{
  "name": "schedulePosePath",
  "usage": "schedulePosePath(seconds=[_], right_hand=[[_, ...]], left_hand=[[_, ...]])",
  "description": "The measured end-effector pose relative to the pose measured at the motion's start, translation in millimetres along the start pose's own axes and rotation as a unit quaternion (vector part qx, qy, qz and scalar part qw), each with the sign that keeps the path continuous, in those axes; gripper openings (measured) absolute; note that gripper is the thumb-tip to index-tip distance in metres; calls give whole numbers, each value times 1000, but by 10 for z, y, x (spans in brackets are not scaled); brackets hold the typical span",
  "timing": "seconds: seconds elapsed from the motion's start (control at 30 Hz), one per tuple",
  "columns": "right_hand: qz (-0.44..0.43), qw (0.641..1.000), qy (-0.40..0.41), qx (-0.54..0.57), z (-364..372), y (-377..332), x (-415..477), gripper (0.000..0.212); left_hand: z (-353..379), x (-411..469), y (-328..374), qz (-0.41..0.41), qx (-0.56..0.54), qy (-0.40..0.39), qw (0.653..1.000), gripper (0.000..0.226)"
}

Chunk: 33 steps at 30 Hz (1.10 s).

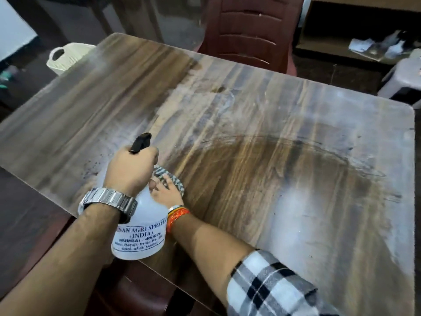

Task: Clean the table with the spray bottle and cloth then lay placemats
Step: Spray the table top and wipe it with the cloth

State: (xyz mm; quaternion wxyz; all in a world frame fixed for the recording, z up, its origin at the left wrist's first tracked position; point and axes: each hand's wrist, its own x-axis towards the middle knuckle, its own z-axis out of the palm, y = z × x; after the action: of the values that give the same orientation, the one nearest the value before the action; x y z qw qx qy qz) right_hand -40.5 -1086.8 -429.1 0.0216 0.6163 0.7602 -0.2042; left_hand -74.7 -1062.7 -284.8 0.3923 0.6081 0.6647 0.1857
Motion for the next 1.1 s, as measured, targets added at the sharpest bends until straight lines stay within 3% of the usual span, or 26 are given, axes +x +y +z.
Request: schedulePosePath(seconds=[0.1,0.2,0.33,0.4,0.47,0.6,0.67,0.9,1.1], right_hand=[[115,983,124,74,51,428,-216,47],[277,942,171,81,35,1232,-703,50],[496,841,197,94,120,2243,-1893,50],[560,798,184,126,206,2415,-2379,50],[568,793,184,123,273,2300,-2548,50],[424,883,181,82,548,1424,-2626,54],[362,912,183,65,756,1006,-2806,51],[444,876,181,58,1251,533,-3908,48],[489,851,177,71,1255,477,-3992,48]], left_hand=[[129,-87,-67,-15,7,-29,999,30],[375,-318,-25,-33,15,-83,996,19],[706,-611,61,-43,18,-130,990,18],[824,-760,88,-34,31,-145,988,16],[897,-884,96,-19,39,-150,988,14],[1020,-1122,78,7,40,-159,986,21],[1076,-1250,83,18,35,-169,985,24],[1326,-1783,104,29,32,-226,973,18],[1559,-1973,92,49,53,-272,960,18]])
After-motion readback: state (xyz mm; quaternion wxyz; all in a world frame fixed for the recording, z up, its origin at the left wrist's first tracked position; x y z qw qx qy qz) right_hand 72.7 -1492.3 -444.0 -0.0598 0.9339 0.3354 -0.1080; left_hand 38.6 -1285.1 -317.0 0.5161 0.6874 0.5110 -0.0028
